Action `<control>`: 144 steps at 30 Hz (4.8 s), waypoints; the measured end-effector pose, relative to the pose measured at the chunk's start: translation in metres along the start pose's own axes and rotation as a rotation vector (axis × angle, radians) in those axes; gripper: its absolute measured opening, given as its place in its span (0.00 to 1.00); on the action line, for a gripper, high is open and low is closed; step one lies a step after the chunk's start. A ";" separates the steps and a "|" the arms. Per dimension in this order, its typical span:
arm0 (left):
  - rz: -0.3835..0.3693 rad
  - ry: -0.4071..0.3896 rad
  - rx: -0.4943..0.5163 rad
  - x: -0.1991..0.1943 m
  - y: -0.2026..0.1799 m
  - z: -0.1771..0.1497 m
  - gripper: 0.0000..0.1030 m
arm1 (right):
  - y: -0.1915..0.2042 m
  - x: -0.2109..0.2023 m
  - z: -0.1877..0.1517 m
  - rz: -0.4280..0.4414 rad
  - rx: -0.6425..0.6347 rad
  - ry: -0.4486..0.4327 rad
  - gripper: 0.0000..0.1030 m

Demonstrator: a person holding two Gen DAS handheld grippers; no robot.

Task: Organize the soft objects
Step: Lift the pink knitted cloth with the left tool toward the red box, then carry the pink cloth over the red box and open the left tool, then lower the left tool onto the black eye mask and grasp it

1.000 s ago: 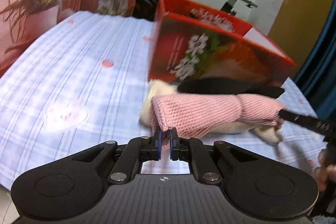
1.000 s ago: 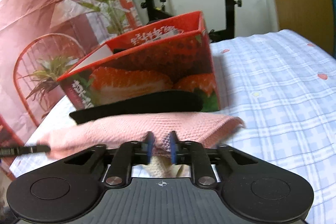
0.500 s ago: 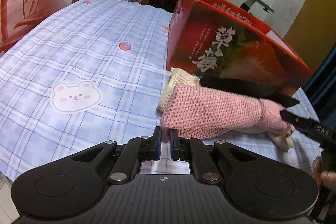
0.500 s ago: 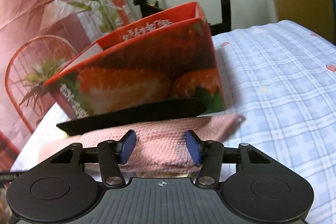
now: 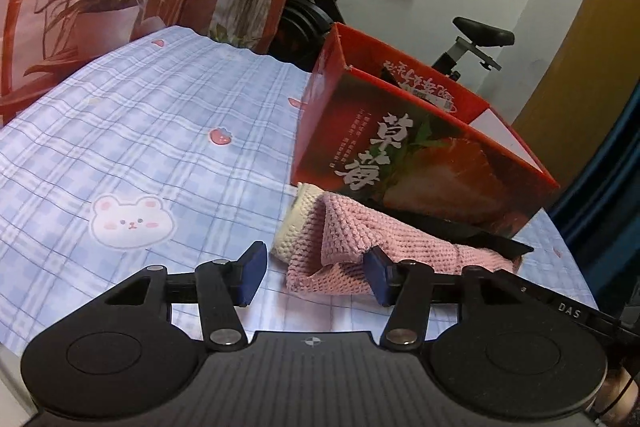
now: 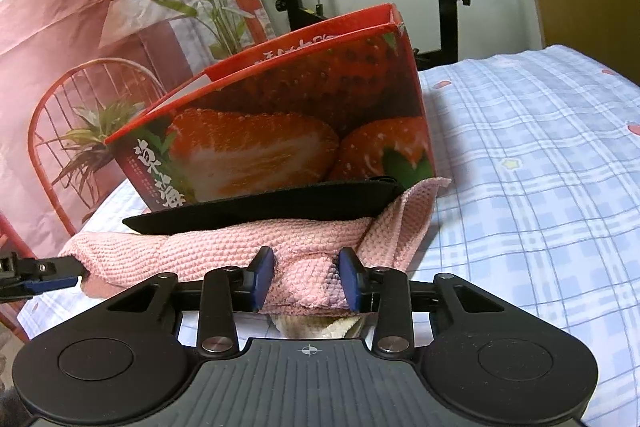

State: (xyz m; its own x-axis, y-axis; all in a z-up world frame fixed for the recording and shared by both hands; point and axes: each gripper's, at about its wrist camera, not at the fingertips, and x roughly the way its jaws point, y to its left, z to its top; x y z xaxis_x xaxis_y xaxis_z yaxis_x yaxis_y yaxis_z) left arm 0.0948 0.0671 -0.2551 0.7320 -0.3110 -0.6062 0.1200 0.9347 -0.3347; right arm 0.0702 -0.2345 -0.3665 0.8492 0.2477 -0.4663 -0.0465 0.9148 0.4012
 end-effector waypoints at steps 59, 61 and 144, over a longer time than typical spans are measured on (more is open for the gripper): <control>-0.087 -0.034 0.107 0.000 -0.027 -0.008 0.15 | 0.036 -0.040 0.010 0.010 -0.177 -0.128 0.17; -0.099 -0.073 0.144 -0.013 -0.033 -0.004 0.15 | 0.038 -0.051 0.015 0.016 -0.177 -0.164 0.17; -0.103 0.085 0.194 0.044 -0.047 0.071 0.55 | 0.025 -0.011 0.070 -0.142 -0.199 -0.161 0.49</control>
State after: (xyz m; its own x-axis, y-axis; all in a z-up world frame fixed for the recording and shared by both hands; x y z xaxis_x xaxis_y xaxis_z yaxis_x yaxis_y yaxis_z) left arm 0.1689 0.0218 -0.2146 0.6510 -0.4118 -0.6377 0.3232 0.9105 -0.2581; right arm 0.0963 -0.2371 -0.2964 0.9264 0.0735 -0.3694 -0.0099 0.9852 0.1712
